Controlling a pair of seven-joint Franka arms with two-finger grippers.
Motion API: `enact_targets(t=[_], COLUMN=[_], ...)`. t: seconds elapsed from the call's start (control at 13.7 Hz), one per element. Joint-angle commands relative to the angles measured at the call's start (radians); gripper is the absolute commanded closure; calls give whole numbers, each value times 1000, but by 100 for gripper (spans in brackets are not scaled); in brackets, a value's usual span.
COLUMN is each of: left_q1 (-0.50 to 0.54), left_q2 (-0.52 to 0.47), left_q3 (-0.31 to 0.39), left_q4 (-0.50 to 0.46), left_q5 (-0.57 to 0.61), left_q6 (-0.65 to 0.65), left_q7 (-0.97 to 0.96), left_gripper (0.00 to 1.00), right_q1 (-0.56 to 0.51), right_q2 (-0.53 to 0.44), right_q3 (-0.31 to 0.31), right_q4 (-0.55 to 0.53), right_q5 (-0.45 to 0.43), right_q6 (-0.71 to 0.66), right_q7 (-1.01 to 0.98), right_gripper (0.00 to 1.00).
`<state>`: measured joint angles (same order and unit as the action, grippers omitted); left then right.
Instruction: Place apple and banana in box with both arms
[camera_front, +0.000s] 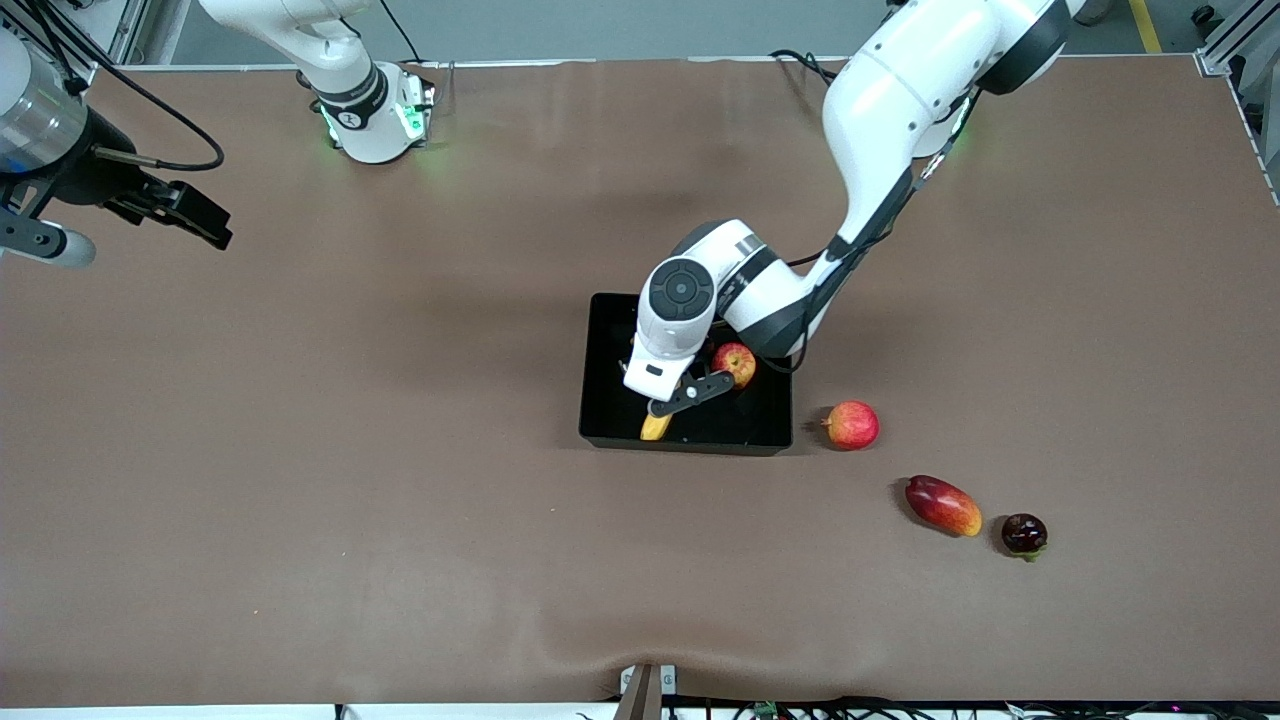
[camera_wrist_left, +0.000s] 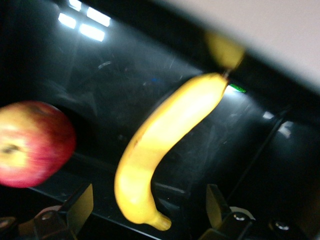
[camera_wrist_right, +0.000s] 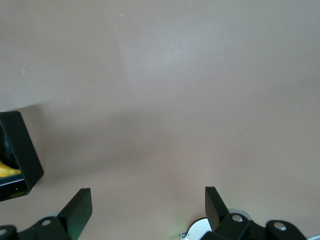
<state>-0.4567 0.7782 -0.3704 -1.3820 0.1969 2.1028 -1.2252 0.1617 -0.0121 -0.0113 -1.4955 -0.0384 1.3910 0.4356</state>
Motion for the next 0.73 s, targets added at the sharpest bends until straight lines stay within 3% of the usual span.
enact_targets(t=[0.0, 0.29, 0.66], left_q1=[50, 196, 386], left_q2=[-141, -331, -517], left_q3=[16, 16, 15], left_q4=[20, 11, -2], left_q5=[4, 9, 6], left_q6=[-151, -307, -541], left_q7=[44, 159, 490], left_gripper=[0, 0, 0], right_q1=[1, -7, 5], right_q2=[-32, -52, -80], right_q3=[-7, -18, -12], right_q4=[0, -3, -9], right_q5=[-3, 0, 2], right_q6=[-12, -27, -29], right_q7=[3, -112, -175], right_gripper=[0, 0, 0])
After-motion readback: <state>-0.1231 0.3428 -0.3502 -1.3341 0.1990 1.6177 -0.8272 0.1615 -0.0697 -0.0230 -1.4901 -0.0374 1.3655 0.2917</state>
